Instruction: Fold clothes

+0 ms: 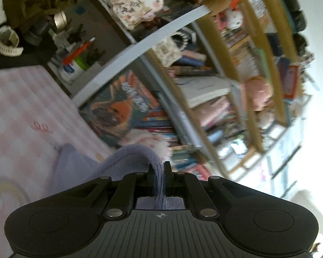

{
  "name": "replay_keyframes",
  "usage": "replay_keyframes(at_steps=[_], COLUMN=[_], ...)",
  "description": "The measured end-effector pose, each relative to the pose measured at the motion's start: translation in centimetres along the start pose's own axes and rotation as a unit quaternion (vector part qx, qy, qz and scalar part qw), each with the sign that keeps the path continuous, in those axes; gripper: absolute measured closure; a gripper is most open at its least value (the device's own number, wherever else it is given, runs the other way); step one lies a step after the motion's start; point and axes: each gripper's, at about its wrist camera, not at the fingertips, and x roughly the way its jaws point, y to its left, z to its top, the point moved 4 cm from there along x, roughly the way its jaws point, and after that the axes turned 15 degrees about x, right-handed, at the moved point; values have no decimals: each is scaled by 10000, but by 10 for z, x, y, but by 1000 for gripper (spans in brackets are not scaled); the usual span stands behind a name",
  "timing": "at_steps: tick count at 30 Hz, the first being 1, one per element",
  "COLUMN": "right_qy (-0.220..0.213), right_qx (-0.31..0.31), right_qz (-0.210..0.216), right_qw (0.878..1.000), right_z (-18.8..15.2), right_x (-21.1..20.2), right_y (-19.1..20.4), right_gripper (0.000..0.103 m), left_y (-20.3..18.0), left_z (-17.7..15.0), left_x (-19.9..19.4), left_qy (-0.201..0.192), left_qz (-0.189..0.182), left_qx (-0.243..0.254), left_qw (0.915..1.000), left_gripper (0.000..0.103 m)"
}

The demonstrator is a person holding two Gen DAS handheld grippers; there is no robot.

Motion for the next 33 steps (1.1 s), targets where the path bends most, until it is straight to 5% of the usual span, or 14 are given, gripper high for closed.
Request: replay_keyframes(at_steps=[17, 20, 22, 23, 25, 27, 30, 33], right_qy=[399, 424, 418, 420, 449, 447, -114, -312], right_qx=[163, 69, 16, -11, -40, -25, -97, -119], right_qz=[-1048, -1298, -1496, -1589, -1645, -1615, -1664, -1595], right_qw=[9936, 9906, 9879, 9864, 9853, 9859, 9859, 9866], right_z=[64, 65, 65, 64, 63, 64, 73, 79], right_x=[136, 155, 164, 169, 171, 169, 154, 146], right_y=[-68, -80, -88, -91, -96, -99, -101, -104], right_gripper=[93, 92, 87, 86, 78, 68, 21, 22], left_y=[75, 83, 86, 87, 86, 85, 85, 84], left_z=[-4, -7, -4, -1, 12, 18, 21, 24], left_x=[118, 128, 129, 127, 114, 105, 99, 94], left_qy=[943, 1070, 1169, 1175, 950, 833, 853, 884], left_qz=[1129, 1256, 1275, 1297, 1310, 1366, 1511, 1653], left_qx=[-12, -42, -31, -13, 206, 472, 835, 1200], left_qw=[9891, 9863, 9849, 9846, 9866, 9860, 9813, 9749], left_gripper=[98, 90, 79, 64, 44, 43, 43, 44])
